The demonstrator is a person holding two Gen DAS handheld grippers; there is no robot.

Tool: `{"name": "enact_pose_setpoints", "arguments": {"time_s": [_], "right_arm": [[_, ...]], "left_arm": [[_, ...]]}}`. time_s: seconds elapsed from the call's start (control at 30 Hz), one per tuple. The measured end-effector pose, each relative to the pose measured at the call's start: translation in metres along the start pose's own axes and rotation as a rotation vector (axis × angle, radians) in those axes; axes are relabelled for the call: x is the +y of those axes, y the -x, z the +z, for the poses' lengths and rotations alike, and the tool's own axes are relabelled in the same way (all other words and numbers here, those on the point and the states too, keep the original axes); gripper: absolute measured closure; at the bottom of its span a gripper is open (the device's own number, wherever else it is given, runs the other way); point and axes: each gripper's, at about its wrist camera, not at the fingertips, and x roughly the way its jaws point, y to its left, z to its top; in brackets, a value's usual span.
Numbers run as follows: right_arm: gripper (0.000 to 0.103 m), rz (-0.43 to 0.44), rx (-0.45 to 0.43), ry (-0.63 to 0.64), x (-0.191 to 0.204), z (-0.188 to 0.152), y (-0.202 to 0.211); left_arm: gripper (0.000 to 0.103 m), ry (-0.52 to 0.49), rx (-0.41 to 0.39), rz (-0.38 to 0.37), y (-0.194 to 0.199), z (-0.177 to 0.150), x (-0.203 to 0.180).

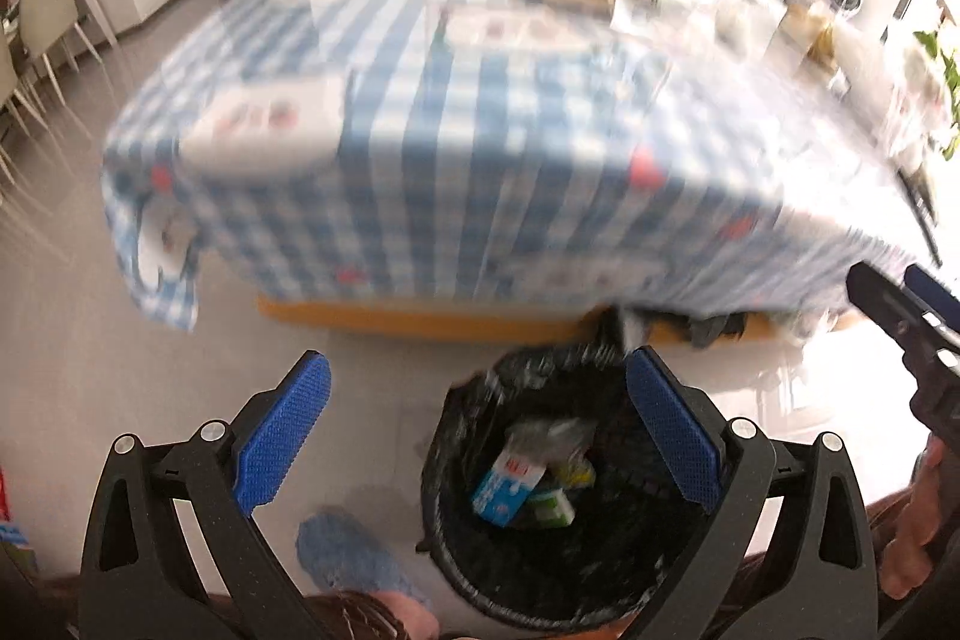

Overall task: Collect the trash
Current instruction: 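Move both tools back over the table toward the gold bag and clear tube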

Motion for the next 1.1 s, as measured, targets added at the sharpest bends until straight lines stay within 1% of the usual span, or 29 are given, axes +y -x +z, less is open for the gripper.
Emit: {"name": "enact_pose_setpoints", "arguments": {"time_s": [0.13, 0.33, 0.43, 0.8, 1.1], "right_arm": [[0.008, -0.01, -0.029, 0.002, -0.004, 0.028, -0.002], [0.008, -0.014, -0.054, 0.006, -0.009, 0.062, -0.015], [0.008, -0.017, -0.059, 0.005, -0.01, 0.074, -0.022], [0.008, 0.006, -0.045, 0.002, -0.013, 0.086, -0.051], [0.008, 0.032, -0.015, -0.002, -0.016, 0.099, -0.075]], "left_arm": [[0.006, -0.008, -0.037, 0.0, 0.007, 0.032, -0.009], [0.006, -0.038, -0.072, 0.021, 0.005, 0.079, -0.025], [0.006, -0.029, -0.076, 0.025, -0.001, 0.101, -0.031], [0.006, -0.025, -0.077, 0.033, -0.025, 0.167, -0.058], [0.006, -0.038, -0.054, 0.061, -0.054, 0.202, -0.077]]}}
